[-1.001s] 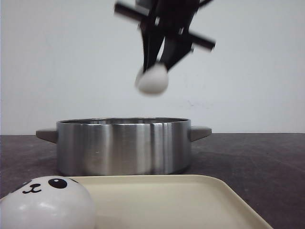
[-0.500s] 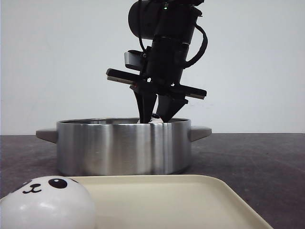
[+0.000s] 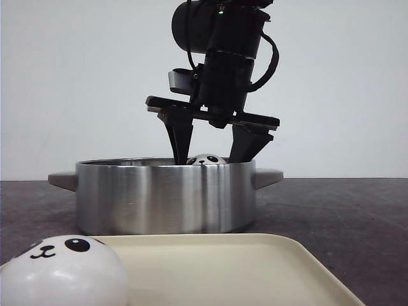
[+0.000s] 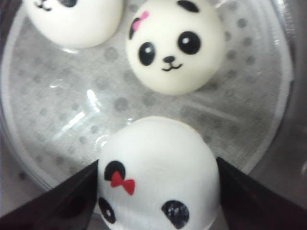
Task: Steam buns
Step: 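Carry the bun with the right gripper into the pot and release, then raise the open right gripper out of the pot, then lower the left gripper onto the last panda bun and close it, then carry the bun with the left gripper into the pot and release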
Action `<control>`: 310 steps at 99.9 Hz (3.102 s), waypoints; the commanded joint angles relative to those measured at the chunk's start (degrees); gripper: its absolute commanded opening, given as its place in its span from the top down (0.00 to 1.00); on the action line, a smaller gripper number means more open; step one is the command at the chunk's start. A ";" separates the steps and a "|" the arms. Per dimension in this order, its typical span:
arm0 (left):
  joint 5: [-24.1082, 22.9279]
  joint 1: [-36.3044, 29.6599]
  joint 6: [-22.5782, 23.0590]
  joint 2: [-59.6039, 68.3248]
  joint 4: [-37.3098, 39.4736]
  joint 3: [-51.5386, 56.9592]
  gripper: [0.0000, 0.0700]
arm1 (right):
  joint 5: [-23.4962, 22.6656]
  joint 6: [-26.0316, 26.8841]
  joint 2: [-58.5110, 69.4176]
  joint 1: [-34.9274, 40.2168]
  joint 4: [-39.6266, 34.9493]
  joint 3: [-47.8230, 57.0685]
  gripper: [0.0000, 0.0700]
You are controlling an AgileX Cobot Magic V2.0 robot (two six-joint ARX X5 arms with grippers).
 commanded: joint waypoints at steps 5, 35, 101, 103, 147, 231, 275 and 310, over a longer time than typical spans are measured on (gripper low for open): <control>-0.35 -0.37 0.33 0.79 -0.20 1.18 0.09 | 0.04 -0.57 1.01 -0.13 -0.17 1.60 0.16; -0.35 -0.37 0.31 1.22 -2.45 1.09 0.09 | -1.60 -2.47 0.66 -1.11 -4.20 4.55 0.21; 2.95 -8.76 -8.94 -1.42 -3.80 -19.65 0.09 | 26.18 -10.80 -39.08 20.09 -2.84 9.55 0.99; 2.95 -9.62 -9.81 -1.60 -2.80 -21.05 0.09 | 27.06 -10.80 -40.13 20.90 -3.02 9.55 0.99; 0.72 -28.85 -27.19 3.43 14.60 -46.34 0.09 | 43.71 -3.02 -53.20 25.86 -18.29 9.53 0.99; -6.58 -29.14 -25.73 25.35 20.28 -47.06 0.30 | 45.29 3.21 -53.83 28.17 -23.39 9.53 0.99; -4.17 -29.16 -17.38 22.88 20.00 -46.16 1.00 | 45.62 4.20 -53.77 28.20 -24.15 9.51 0.99; -6.29 -28.44 -8.00 11.58 13.75 -26.32 1.00 | 46.95 4.20 -53.77 28.20 -24.72 9.49 0.99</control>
